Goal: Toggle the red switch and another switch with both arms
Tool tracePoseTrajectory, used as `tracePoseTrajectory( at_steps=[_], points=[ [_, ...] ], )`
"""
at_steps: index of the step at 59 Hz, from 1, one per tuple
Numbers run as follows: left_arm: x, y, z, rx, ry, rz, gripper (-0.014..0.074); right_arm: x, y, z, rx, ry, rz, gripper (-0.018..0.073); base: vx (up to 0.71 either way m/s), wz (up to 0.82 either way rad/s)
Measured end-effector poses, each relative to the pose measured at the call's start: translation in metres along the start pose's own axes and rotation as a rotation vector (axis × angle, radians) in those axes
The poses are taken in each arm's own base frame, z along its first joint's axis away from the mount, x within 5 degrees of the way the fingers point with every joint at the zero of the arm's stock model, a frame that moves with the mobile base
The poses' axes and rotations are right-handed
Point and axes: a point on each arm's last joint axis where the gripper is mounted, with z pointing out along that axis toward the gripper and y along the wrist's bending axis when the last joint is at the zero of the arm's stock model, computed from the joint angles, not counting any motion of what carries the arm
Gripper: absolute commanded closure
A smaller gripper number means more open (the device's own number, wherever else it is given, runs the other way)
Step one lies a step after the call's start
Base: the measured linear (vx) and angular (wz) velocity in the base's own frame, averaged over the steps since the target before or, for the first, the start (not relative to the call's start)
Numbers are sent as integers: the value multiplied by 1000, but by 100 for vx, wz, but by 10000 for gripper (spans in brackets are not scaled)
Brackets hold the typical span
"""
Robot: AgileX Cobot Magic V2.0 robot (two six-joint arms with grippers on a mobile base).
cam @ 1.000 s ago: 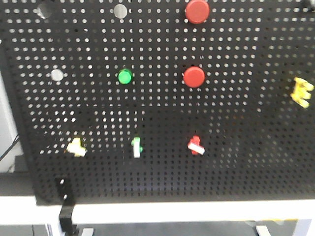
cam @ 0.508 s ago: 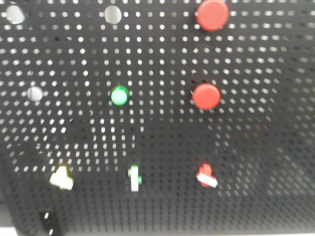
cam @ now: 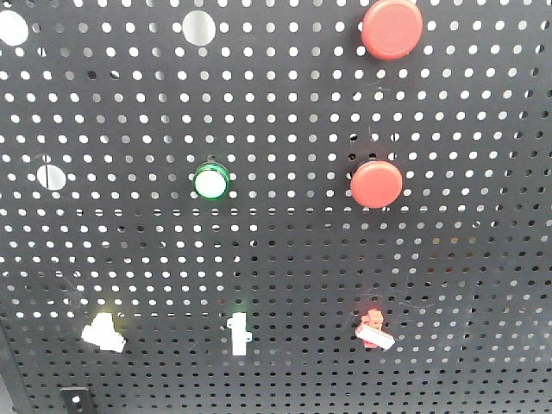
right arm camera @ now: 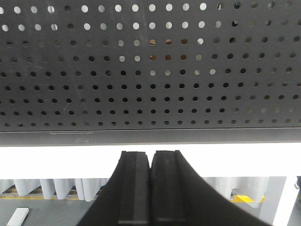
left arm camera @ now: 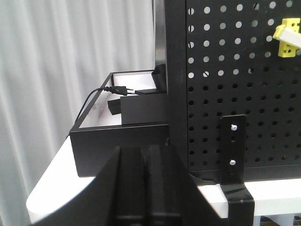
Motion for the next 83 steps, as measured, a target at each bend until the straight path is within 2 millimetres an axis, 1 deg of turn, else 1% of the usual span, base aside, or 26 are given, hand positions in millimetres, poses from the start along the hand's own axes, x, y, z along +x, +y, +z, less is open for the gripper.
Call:
tracePoseTrajectory(
  at_steps=[24, 40, 47, 51, 56, 58, 61, 64, 67, 72, 73, 76, 81, 83],
  points=[
    [0, 0, 0, 0, -1, 0, 594, 0, 0, 0, 0, -2, 0, 566, 0, 0],
    [0, 0, 0, 0, -5, 0, 594, -5, 0, 0, -3, -56, 1, 566, 0, 0],
    [-3, 0, 0, 0, -36, -1, 594, -11, 1, -1, -6, -119, 1, 566, 0, 0],
    [-8, 0, 0, 0, -83, -9, 594, -17, 1, -2, -9, -188, 1, 566, 0, 0],
    [-17, 0, -1, 2, -172, -61, 594, -26, 1, -4, -13, -268, 9, 566, 0, 0],
    [-22, 1, -2, 2, -197, -71, 594, -33, 1, -6, -14, -292, 10, 566, 0, 0],
    [-36, 1, -5, 2, -246, -80, 594, -45, 1, -10, -14, -328, 11, 566, 0, 0],
    [-56, 2, -10, 2, -305, -85, 594, -65, 1, -17, -13, -385, 11, 566, 0, 0],
    [-83, 4, -16, 2, -373, -84, 594, -85, 1, -23, -13, -426, 11, 566, 0, 0],
    [-121, 5, -22, 1, -427, -83, 594, -115, 0, -27, -12, -446, 11, 566, 0, 0],
    [-131, 6, -22, 1, -434, -82, 594, -120, 0, -27, -12, -448, 11, 566, 0, 0],
    [-151, 7, -21, 0, -436, -76, 594, -134, 0, -26, -11, -449, 11, 566, 0, 0],
    [-176, 8, -15, -3, -416, -65, 594, -150, 0, -19, -9, -431, 2, 566, 0, 0],
    [-182, 8, -9, -3, -395, -63, 594, -153, 0, -15, -9, -413, 0, 566, 0, 0]
  ],
)
